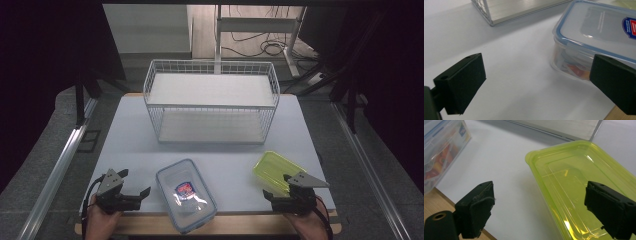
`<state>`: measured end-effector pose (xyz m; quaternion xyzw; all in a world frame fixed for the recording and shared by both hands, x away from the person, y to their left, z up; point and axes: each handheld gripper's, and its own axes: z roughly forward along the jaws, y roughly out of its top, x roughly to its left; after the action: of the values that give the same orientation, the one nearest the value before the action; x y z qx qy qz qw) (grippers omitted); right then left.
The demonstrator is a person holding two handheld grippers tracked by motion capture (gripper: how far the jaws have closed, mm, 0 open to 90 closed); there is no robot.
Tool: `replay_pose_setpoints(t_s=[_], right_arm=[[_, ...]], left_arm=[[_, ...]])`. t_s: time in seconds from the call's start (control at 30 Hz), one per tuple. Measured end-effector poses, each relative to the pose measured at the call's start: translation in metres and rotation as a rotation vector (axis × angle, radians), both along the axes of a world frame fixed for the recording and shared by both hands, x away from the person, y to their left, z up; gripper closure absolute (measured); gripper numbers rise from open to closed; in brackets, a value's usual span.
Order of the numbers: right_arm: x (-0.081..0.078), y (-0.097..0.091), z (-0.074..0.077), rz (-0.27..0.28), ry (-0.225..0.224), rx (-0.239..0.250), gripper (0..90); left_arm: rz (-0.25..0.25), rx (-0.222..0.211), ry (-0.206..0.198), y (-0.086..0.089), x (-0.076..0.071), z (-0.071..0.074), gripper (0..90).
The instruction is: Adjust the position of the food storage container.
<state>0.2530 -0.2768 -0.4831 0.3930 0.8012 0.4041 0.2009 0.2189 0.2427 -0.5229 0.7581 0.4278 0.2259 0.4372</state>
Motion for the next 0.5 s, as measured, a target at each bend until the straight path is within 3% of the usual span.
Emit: replay_pose_setpoints(t_s=[0.17,0.4,0.5], right_arm=[[-0.0008,-0.0018,0.0004,0.006,-0.024,-0.007,14.4],[-0.0013,-0.0012,0.0,0.01,-0.023,-0.006,18.2],[-0.0017,-0.0005,0.0007,0.007,-0.023,-0.014,23.9]], left_arm=[[-0.018,0.031,0.006,-0.0039,0.0008,-0.0018,1.4],[-0.019,0.052,0.018,-0.0049,0.0015,-0.0023,2.5],[-0.019,0.068,0.013,-0.0059,0.0015,-0.0026,2.6]])
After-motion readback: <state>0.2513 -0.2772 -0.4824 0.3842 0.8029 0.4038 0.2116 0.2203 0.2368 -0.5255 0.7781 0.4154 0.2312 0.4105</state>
